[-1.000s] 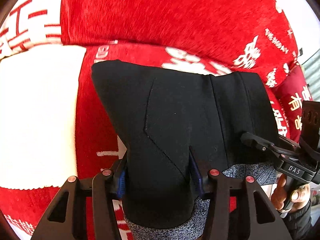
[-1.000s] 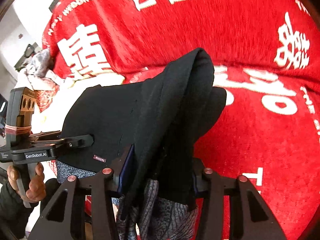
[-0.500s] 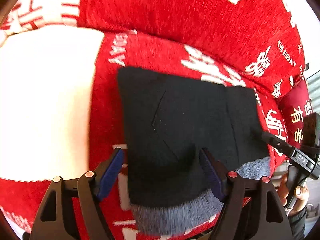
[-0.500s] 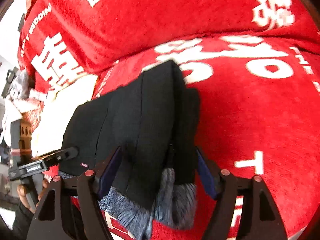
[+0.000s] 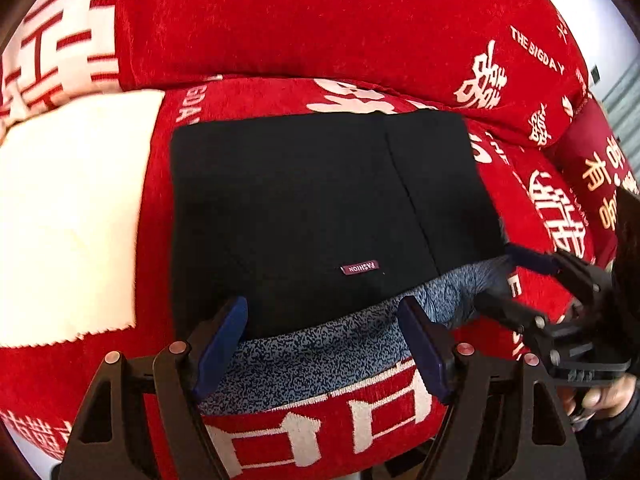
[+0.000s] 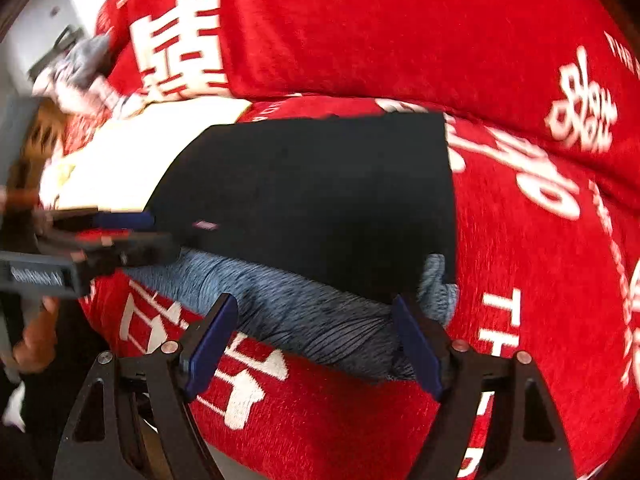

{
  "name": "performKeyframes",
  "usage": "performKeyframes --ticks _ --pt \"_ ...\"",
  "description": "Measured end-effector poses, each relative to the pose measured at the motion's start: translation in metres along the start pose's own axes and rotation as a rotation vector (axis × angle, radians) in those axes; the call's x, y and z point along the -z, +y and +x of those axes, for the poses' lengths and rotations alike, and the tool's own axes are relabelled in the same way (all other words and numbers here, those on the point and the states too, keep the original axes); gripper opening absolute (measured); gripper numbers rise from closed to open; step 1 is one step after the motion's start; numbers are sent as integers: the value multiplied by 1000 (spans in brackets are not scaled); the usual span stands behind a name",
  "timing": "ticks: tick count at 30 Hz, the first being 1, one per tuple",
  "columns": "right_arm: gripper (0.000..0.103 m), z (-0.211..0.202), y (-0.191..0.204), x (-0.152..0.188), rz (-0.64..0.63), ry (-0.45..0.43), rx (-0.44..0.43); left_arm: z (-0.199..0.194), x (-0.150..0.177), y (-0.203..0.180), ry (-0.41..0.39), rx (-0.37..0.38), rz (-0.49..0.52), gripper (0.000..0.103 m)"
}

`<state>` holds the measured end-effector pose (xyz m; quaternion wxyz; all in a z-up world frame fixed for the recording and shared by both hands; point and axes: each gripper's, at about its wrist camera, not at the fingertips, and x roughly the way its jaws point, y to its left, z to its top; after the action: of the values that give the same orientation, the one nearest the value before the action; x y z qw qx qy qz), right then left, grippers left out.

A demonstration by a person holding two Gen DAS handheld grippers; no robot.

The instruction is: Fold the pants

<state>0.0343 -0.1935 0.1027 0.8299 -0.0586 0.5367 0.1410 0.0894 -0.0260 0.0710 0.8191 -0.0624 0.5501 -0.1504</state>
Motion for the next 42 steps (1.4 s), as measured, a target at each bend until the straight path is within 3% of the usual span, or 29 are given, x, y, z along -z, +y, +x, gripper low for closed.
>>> performKeyframes --ticks 3,7,10,13,19,21,24,26,29,31,34,38,42 --pt "83 -9 -9 -4 44 12 -36 -14 -7 0 -3 25 -7 79" --pt "84 -39 -5 -29 -3 -105 -34 -25 -36 7 -51 18 -40 79" --pt "84 -33 6 -68 -55 -117 2 -19 -65 12 -42 -42 -65 79" --pt "84 -13 6 -100 -69 -89 -5 2 -91 18 20 -146 -87 79" --pt "84 47 -3 -135 -58 3 -2 50 -109 45 118 -271 -143 79" --pt "83 67 -8 -134 -43 52 4 59 -107 52 129 -285 -155 86" --pt "84 91 -18 -125 5 135 -4 67 -103 60 135 -250 -192 89" --pt "88 93 -16 -120 0 118 -10 69 -100 66 131 -259 -212 102" --pt "90 95 -10 -122 -27 134 9 68 -100 67 124 -260 -213 103" --pt "90 87 -7 -125 -25 128 25 57 -100 61 101 -283 -188 103" --pt "90 47 0 -118 -10 43 2 35 -92 49 41 -308 -145 103" --pt "93 1 21 -79 -43 -11 -31 6 -63 34 -5 -279 -134 103" --pt "93 -11 33 -43 -65 -7 -51 -6 -39 19 -30 -292 -107 103"
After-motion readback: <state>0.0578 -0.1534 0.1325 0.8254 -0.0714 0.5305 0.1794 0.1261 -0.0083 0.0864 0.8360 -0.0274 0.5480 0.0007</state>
